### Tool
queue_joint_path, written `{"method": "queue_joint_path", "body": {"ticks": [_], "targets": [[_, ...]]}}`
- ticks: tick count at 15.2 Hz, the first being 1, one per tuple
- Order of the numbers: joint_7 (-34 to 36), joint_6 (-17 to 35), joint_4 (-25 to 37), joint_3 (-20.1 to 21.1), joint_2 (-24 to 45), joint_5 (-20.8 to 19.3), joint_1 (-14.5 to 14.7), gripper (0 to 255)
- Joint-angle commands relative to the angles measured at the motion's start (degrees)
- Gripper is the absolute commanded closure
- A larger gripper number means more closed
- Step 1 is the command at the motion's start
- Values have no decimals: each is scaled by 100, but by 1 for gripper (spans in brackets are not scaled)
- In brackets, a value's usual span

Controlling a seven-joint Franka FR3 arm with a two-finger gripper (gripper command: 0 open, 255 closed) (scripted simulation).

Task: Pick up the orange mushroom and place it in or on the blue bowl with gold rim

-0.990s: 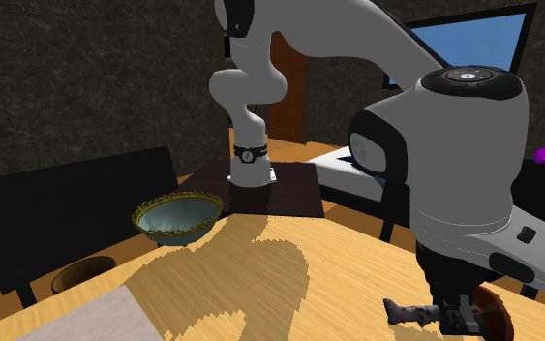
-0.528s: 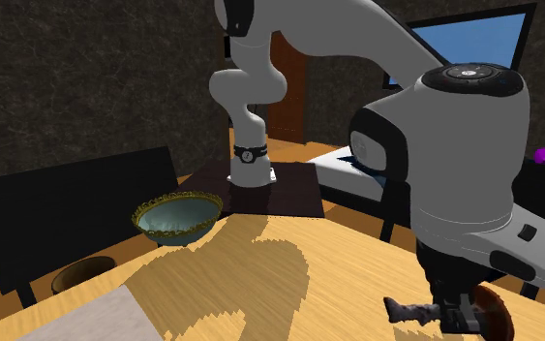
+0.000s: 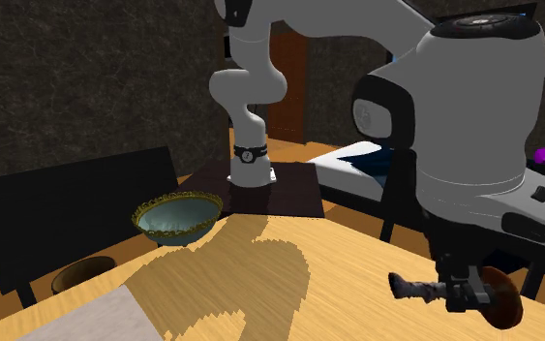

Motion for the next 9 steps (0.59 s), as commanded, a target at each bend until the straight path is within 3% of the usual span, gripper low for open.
{"method": "queue_joint_path", "body": {"ticks": [1, 9], "targets": [[16, -107, 3, 16, -106, 14, -18, 255], [84, -510, 28, 76, -497, 70, -73, 255]]}}
